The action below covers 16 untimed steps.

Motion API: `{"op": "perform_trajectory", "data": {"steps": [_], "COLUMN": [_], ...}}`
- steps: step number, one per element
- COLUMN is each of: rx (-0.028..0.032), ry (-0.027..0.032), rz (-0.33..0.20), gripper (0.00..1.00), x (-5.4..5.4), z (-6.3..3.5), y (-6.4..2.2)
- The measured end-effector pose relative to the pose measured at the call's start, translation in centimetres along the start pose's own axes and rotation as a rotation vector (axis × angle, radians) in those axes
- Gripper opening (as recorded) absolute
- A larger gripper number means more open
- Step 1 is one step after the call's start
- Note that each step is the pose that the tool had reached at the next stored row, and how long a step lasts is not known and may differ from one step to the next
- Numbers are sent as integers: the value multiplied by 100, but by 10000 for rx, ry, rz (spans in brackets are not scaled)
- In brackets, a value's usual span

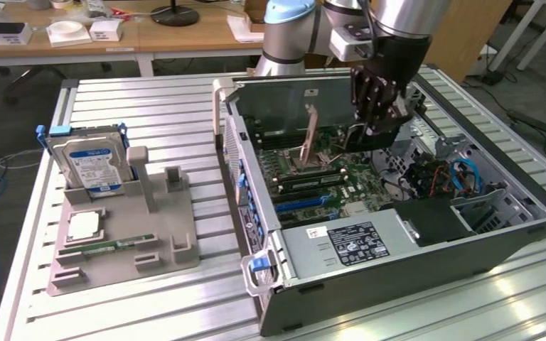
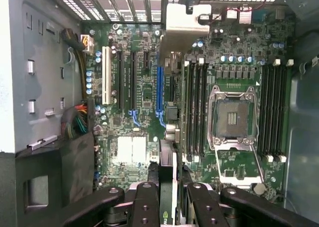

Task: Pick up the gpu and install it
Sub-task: 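Insert the gpu into the slot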

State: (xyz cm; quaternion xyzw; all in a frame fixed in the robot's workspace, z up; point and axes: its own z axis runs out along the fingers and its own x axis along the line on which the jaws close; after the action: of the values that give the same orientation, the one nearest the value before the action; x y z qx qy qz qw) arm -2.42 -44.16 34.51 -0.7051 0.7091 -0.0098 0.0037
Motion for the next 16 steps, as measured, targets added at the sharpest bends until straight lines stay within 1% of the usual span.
{"op": "perform_trajectory", "data": {"steps": [4,16], "rx": [0,0], "ry": [-1,-1], "rz": [1,0], "gripper": [26,26], "x": [0,0], "z": [29,73], "y": [12,81]}}
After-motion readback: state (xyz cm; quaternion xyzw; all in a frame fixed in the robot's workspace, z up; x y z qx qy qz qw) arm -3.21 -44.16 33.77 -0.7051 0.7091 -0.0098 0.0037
